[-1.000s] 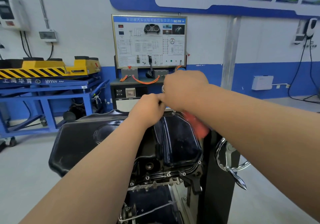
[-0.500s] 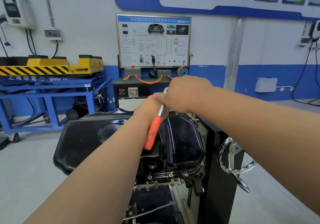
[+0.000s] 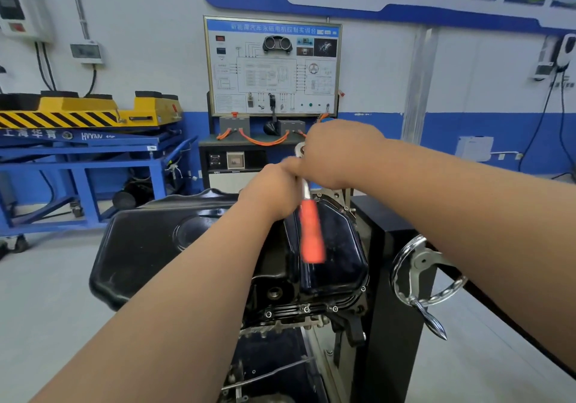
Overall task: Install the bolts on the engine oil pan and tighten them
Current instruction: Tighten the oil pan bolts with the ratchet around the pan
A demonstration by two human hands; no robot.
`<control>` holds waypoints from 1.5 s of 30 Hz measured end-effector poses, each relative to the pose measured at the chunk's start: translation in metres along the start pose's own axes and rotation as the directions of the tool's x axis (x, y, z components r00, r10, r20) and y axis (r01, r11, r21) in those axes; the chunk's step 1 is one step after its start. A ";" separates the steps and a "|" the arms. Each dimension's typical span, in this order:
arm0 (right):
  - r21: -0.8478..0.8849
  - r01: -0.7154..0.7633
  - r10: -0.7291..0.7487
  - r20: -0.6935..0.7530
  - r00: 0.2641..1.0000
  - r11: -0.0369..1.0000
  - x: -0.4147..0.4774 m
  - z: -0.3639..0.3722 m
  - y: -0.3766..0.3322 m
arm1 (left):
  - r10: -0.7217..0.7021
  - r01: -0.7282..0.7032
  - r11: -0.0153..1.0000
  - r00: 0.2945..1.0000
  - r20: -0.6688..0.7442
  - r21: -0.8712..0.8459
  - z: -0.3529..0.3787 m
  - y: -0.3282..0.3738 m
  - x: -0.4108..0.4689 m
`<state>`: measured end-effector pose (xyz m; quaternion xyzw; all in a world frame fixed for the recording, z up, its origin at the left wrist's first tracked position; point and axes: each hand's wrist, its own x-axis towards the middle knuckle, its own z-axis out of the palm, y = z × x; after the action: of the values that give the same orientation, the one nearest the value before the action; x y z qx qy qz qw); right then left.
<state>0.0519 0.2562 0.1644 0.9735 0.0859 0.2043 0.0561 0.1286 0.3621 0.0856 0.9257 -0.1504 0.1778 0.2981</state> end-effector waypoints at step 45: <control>-0.272 0.255 -0.288 -0.089 0.954 0.928 0.011 -0.012 0.020 | 0.024 -0.034 0.988 0.998 0.066 0.153 -0.002 0.003 0.004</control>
<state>0.0598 0.2401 0.1825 0.9217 0.1961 0.2653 0.2040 0.1305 0.3607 0.0905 0.9489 -0.1592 0.1633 0.2183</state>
